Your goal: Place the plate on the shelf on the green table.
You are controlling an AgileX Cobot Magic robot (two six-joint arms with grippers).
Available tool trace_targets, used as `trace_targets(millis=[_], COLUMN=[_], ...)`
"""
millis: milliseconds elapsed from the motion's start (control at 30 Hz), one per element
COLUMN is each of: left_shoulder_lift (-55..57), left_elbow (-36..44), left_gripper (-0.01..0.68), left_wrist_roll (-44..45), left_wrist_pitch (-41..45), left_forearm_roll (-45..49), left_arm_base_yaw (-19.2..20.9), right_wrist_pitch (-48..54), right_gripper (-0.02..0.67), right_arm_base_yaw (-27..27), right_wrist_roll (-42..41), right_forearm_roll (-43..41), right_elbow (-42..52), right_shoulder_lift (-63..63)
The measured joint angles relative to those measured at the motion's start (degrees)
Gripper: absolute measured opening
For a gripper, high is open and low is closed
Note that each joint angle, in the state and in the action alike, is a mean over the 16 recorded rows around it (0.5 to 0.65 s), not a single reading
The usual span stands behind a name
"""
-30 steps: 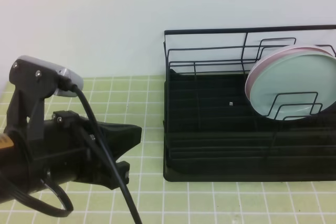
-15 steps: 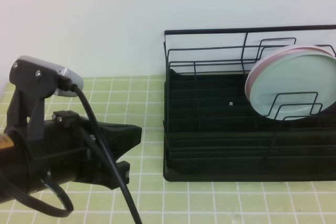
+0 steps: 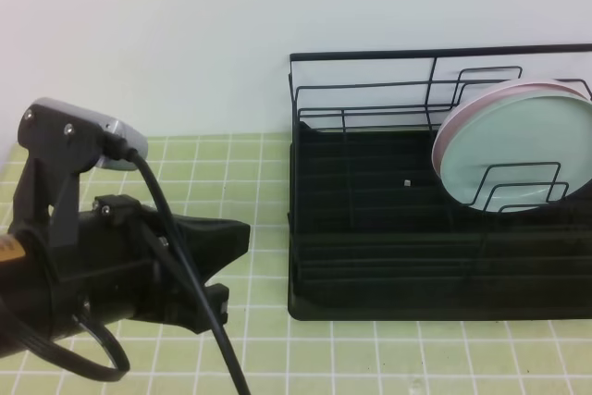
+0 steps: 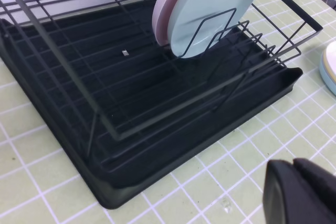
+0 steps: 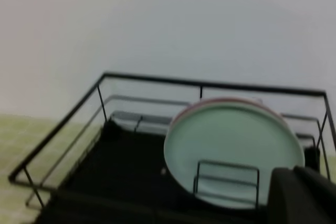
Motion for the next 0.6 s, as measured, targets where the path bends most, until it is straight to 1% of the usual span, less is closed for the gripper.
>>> trace_targets(millis=[167,300,433,600], left_shoulder_lift=[0.00,0.00,0.00,0.01], left_elbow=[0.00,0.00,0.00,0.00], left_gripper=[-0.002,-0.001,-0.001,-0.002], left_wrist_roll=[0.06,0.06,0.06,0.06], left_wrist_pitch=[0.06,0.12,0.18,0.31], left_forearm_roll=[0.00,0.00,0.00,0.00], left_arm_base_yaw=[0.00,0.00,0.00,0.00], right_wrist_pitch=[3.38,3.69,2.18,-0.72], right_gripper=[-0.002,-0.002,-0.002,-0.002], right_arm_base_yaw=[-0.34,-1.92,-4.43,-7.99], right_wrist_roll=[-1.03,-1.75,-1.65,-1.18], right_forearm_roll=[-0.84,-1.63,-1.67,-0.64], right_elbow=[0.30,1.71,5.34,12.44], right_shoulder_lift=[-0.14,-2.24,-6.63,-14.28])
